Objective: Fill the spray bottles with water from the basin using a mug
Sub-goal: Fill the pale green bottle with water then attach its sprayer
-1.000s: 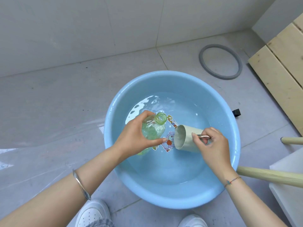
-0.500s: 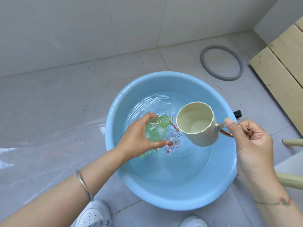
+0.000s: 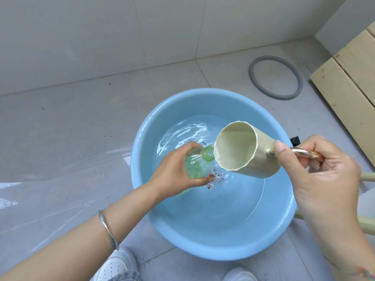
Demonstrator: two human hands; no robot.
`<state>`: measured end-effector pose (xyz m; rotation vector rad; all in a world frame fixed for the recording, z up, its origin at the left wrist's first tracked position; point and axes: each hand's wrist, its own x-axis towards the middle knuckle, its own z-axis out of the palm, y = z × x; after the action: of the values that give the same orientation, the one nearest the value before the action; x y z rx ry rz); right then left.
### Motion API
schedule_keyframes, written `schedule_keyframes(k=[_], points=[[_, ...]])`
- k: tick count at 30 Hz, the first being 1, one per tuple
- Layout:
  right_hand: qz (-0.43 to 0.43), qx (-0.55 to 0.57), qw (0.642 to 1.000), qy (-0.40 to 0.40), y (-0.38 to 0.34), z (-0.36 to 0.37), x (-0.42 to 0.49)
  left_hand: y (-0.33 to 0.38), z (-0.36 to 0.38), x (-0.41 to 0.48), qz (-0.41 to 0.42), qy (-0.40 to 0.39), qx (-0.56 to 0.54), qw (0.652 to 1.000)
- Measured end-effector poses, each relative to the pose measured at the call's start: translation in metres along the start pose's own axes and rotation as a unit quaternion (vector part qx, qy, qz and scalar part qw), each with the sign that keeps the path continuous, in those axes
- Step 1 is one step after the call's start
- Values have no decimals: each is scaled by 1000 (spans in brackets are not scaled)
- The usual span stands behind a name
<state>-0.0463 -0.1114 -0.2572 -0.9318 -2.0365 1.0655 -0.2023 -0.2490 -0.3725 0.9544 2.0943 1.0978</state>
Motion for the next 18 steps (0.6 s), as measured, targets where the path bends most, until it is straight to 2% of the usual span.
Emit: schedule_keyframes(k=[18], points=[[-143,-91,986,8,-12,-2,2,-4,-1,-1,4,-2,8,1000]])
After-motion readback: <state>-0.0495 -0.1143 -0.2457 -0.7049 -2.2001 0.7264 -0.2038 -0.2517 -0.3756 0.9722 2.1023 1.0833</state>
